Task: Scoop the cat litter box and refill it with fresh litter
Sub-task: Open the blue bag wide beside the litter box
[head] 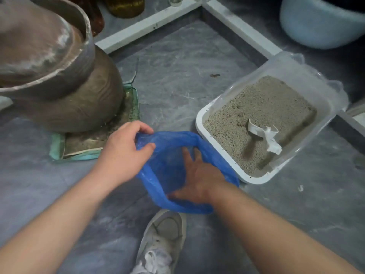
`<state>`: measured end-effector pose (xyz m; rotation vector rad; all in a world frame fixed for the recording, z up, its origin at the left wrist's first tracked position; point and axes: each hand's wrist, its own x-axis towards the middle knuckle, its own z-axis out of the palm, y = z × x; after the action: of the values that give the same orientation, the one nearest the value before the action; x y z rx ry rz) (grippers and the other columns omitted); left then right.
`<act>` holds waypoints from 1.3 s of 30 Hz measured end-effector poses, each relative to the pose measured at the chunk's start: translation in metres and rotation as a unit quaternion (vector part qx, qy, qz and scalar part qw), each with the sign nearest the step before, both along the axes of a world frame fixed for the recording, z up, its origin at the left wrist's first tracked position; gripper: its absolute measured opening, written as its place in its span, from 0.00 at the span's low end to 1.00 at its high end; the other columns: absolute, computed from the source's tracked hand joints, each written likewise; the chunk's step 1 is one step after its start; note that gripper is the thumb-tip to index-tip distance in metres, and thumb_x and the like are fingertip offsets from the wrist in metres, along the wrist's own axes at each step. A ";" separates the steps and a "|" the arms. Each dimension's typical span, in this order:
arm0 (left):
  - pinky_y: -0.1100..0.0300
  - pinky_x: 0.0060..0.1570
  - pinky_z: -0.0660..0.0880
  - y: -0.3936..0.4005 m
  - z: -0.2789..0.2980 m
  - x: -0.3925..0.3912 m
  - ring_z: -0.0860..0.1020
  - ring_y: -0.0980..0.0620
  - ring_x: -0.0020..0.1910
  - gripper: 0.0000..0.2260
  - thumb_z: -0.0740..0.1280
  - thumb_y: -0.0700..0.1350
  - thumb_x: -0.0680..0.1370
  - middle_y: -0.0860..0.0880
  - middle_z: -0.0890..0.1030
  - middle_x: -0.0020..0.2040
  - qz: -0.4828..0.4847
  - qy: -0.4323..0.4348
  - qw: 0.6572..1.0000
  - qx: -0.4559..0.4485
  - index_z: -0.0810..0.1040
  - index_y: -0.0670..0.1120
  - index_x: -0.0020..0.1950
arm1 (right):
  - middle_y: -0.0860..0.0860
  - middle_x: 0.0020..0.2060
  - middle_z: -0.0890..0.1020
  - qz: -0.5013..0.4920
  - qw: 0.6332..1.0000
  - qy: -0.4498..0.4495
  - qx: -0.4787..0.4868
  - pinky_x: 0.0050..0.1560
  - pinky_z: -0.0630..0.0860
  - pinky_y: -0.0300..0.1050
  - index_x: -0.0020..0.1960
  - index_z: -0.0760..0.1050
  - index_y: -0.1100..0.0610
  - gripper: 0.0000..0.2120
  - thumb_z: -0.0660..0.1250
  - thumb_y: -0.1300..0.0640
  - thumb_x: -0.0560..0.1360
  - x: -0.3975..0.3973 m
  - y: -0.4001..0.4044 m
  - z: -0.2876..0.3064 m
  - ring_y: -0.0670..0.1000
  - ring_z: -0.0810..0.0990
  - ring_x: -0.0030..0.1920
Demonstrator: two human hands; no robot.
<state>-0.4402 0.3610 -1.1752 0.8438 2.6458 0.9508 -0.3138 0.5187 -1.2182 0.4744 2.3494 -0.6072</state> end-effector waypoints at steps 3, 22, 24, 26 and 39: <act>0.68 0.36 0.72 -0.006 -0.022 -0.018 0.75 0.58 0.34 0.09 0.73 0.36 0.74 0.50 0.82 0.40 0.093 -0.136 0.986 0.015 0.81 0.49 0.48 | 0.52 0.80 0.37 0.002 1.000 -0.005 -0.002 0.69 0.69 0.55 0.77 0.25 0.47 0.62 0.68 0.30 0.65 0.001 0.000 -0.004 0.58 0.68 0.74; 0.62 0.39 0.71 -0.003 -0.025 -0.014 0.75 0.54 0.35 0.06 0.68 0.39 0.70 0.53 0.77 0.40 -0.043 -0.003 0.997 0.062 0.80 0.48 0.44 | 0.53 0.80 0.53 0.018 1.000 0.020 -0.015 0.64 0.72 0.53 0.80 0.36 0.47 0.58 0.69 0.30 0.66 -0.010 -0.012 -0.021 0.57 0.70 0.72; 0.62 0.40 0.75 0.009 -0.028 0.001 0.78 0.56 0.36 0.09 0.64 0.39 0.69 0.55 0.81 0.39 -0.133 -0.088 0.987 0.016 0.81 0.50 0.44 | 0.55 0.77 0.61 0.020 0.999 0.043 0.000 0.62 0.74 0.54 0.80 0.44 0.49 0.50 0.69 0.37 0.70 -0.009 -0.011 -0.022 0.58 0.73 0.69; 0.56 0.47 0.77 0.015 -0.046 0.008 0.81 0.52 0.46 0.12 0.63 0.40 0.69 0.54 0.83 0.45 -0.219 -0.084 0.964 -0.121 0.81 0.51 0.48 | 0.56 0.70 0.69 0.021 0.996 0.078 0.026 0.58 0.76 0.53 0.77 0.55 0.52 0.38 0.69 0.45 0.73 -0.006 -0.008 -0.022 0.59 0.76 0.64; 0.50 0.56 0.74 0.032 -0.066 0.022 0.75 0.47 0.64 0.30 0.67 0.65 0.68 0.50 0.75 0.65 -0.202 0.062 0.916 -0.340 0.71 0.53 0.65 | 0.55 0.54 0.82 -0.079 0.967 0.208 -0.125 0.58 0.74 0.54 0.61 0.76 0.57 0.15 0.68 0.53 0.76 0.014 0.001 -0.006 0.56 0.79 0.54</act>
<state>-0.4183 0.3929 -1.2410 1.1956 2.4586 -0.1340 -0.2993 0.5195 -1.2239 0.4556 2.5869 -1.1595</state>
